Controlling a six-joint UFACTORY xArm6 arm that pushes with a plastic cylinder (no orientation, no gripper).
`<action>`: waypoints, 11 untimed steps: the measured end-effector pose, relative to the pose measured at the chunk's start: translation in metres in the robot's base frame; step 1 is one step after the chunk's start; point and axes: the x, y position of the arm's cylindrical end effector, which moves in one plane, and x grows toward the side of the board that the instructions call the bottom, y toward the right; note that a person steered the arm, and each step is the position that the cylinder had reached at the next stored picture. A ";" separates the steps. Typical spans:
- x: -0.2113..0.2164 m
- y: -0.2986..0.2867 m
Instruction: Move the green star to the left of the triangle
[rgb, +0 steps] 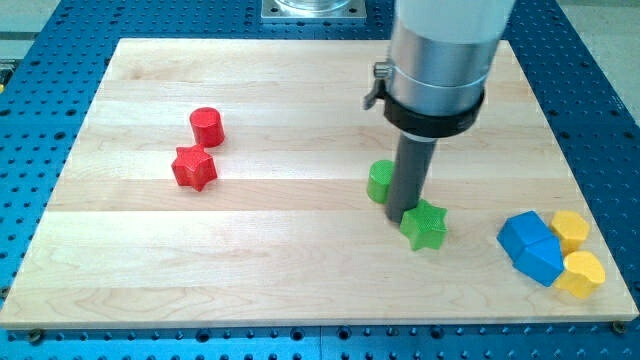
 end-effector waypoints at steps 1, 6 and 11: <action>-0.002 -0.006; 0.027 0.030; 0.053 0.056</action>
